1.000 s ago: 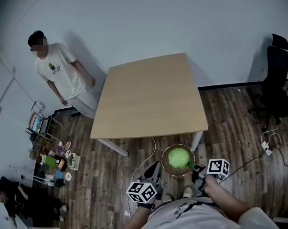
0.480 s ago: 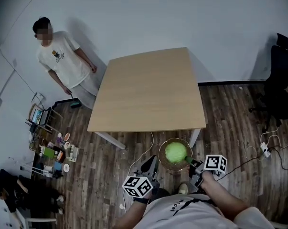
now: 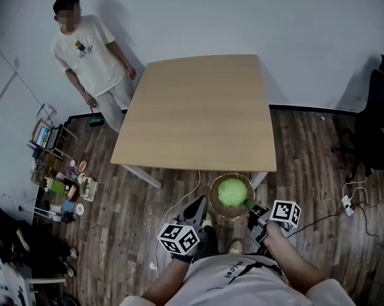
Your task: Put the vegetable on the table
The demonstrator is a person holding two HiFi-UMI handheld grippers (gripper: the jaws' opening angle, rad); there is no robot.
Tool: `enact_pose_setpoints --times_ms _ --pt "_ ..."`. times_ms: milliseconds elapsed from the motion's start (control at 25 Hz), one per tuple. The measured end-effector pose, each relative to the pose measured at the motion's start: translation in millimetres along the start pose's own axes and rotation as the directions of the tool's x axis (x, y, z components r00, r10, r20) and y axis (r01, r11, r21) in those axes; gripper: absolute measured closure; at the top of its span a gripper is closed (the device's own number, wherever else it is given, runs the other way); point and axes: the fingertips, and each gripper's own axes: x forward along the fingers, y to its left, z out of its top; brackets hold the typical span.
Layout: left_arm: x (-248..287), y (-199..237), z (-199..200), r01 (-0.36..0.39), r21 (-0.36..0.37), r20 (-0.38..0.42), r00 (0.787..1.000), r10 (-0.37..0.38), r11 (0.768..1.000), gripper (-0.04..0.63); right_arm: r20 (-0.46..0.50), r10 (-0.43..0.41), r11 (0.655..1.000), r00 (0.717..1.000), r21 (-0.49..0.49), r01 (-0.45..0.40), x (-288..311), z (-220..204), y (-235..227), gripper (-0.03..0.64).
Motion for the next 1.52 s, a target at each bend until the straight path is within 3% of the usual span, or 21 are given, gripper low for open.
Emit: enact_pose_setpoints --times_ms 240,720,1160,1520 --pt "37.1 45.0 31.8 0.027 0.012 -0.006 1.000 -0.027 1.000 0.581 0.035 -0.008 1.000 0.999 0.016 0.007 49.0 31.4 13.7 0.589" --pt "127.7 138.9 105.4 0.155 0.074 -0.068 0.986 -0.150 0.985 0.581 0.182 -0.040 0.996 0.982 0.081 0.026 157.6 104.1 41.4 0.589" --pt "206.6 186.2 106.1 0.174 0.034 -0.129 0.977 -0.169 0.984 0.581 0.205 -0.098 0.989 0.974 0.128 0.073 219.1 160.2 23.8 0.588" --pt "266.9 222.1 104.7 0.135 0.036 -0.148 0.981 -0.129 0.990 0.581 0.139 -0.105 0.985 0.985 0.148 0.084 276.3 204.0 -14.8 0.588"
